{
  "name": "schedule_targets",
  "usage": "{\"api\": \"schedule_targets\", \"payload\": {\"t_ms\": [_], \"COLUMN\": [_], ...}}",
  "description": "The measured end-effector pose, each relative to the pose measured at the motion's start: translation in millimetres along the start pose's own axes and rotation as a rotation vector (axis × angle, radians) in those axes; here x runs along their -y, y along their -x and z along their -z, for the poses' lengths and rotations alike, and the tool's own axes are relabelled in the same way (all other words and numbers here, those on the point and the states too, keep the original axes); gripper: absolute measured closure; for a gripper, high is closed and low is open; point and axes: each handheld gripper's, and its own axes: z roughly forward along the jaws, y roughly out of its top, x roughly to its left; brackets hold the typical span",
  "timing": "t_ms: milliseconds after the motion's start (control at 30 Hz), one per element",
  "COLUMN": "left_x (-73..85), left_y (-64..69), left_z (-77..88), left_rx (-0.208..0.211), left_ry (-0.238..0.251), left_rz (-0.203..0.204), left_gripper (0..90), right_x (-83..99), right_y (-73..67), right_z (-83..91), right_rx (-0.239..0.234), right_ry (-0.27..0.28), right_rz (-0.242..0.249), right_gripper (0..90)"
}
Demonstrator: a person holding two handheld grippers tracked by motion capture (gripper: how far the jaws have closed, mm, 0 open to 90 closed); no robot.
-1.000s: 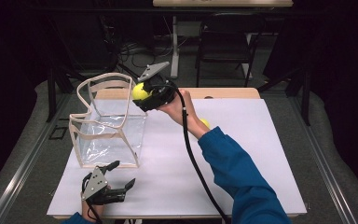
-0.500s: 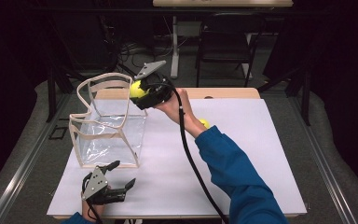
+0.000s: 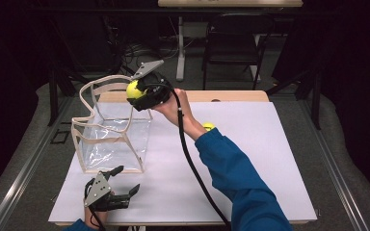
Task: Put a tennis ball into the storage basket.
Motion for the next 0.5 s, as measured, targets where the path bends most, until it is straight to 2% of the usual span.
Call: {"api": "schedule_targets", "payload": {"t_ms": [200, 500], "left_x": [-0.1, -0.1], "left_y": [0.0, -0.1], "left_z": [0.0, 0.0], "left_rx": [0.000, -0.002], "left_ry": [0.001, 0.001], "left_rz": [-0.001, -0.001], "left_gripper": [16.1, 16.1], "right_x": [-3.3, -5.9], "right_y": [-2.4, -1.8], "right_z": [-3.5, -4.0], "right_rx": [0.022, 0.031], "right_ry": [0.015, 0.029], "right_rz": [0.009, 0.003], "right_gripper": [25.8, 25.8]}}
